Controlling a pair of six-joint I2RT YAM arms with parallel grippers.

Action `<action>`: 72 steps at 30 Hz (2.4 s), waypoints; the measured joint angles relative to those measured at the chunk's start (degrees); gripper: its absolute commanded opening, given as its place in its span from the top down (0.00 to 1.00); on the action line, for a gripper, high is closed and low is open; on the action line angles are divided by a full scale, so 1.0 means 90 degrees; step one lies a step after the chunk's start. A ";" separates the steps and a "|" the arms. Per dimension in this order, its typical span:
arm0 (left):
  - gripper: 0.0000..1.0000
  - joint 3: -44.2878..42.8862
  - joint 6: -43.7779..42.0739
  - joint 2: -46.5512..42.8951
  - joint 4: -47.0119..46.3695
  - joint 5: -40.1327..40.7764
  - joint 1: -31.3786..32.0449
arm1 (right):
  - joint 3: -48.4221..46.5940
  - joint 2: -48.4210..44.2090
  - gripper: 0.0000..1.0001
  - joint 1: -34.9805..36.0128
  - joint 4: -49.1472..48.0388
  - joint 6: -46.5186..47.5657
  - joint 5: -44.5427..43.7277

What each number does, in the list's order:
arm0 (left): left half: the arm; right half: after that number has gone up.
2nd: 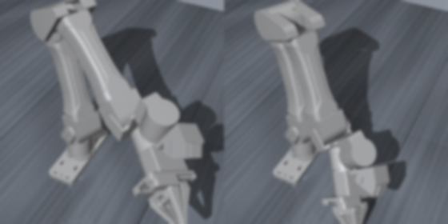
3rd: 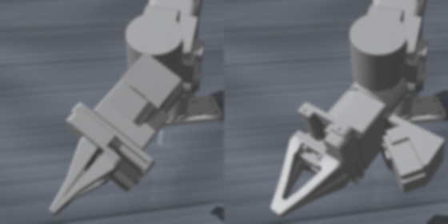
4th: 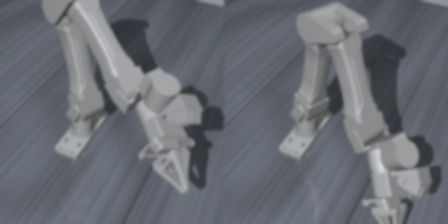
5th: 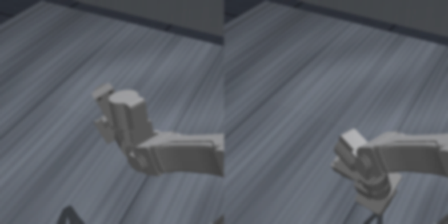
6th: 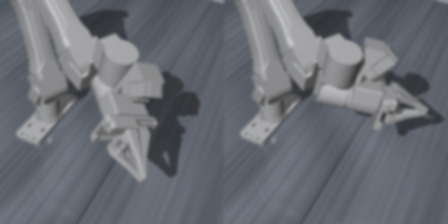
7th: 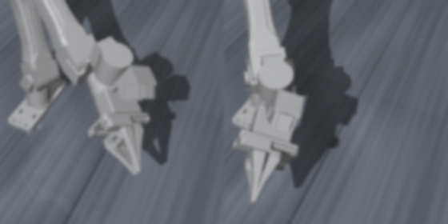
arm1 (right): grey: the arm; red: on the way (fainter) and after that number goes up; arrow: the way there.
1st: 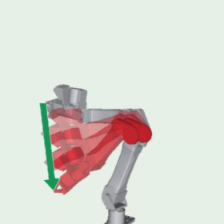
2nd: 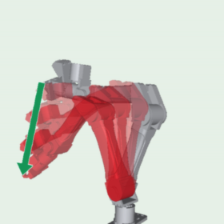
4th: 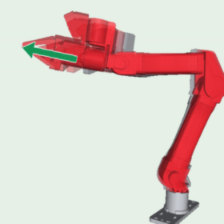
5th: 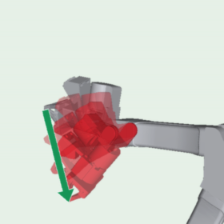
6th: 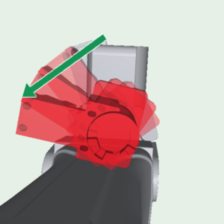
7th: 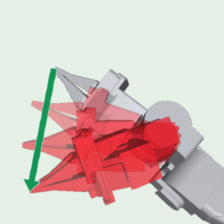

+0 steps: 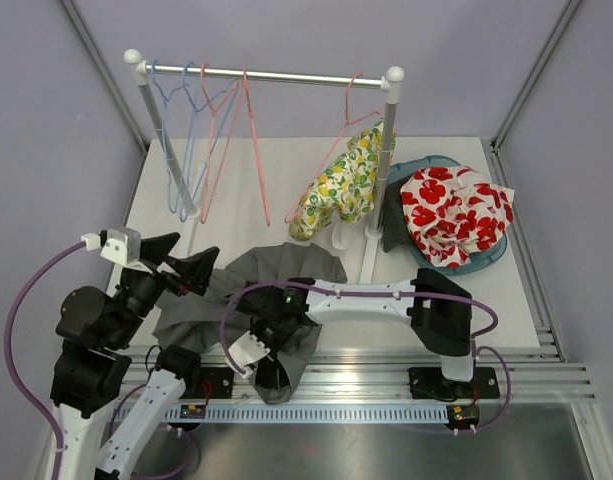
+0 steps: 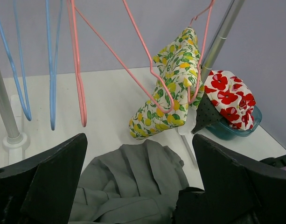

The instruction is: Remove the skirt from the hanger

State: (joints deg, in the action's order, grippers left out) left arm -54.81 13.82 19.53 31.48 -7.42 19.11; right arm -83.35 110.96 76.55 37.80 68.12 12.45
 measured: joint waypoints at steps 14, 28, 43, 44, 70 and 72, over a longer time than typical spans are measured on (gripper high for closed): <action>0.01 0.0012 -0.0010 -0.0109 -0.0044 -0.0002 0.0000 | -0.0690 -0.3189 1.00 -0.2776 0.3759 -0.0488 0.1831; 0.01 0.0015 -0.0185 0.0095 -0.0204 -0.0005 0.0000 | -0.3393 -0.4367 1.00 -0.7062 0.2754 -0.3572 0.0833; 0.01 0.0109 -0.0342 -0.0007 -0.0274 -0.0005 0.0000 | -0.5581 -0.2397 1.00 -0.9777 0.1681 -0.4187 -0.0539; 0.01 0.0109 -0.0345 -0.0007 -0.0277 -0.0005 0.0000 | -0.5666 -0.2280 1.00 -0.9867 0.1681 -0.4170 -0.0532; 0.01 0.0362 -0.0301 0.0022 -0.0624 -0.0245 0.0000 | -0.0386 -0.1824 1.00 -1.0006 0.0697 -0.4403 0.2545; 0.01 0.0403 -0.0206 0.0092 -0.0746 -0.0372 0.0000 | -0.0080 -0.1413 1.00 -1.0006 0.0551 -0.4398 0.2443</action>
State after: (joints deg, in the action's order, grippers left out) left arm -51.18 11.97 20.36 24.77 -10.76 19.11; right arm -84.07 98.24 -13.50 42.76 28.53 34.44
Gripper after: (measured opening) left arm 0.988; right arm 0.022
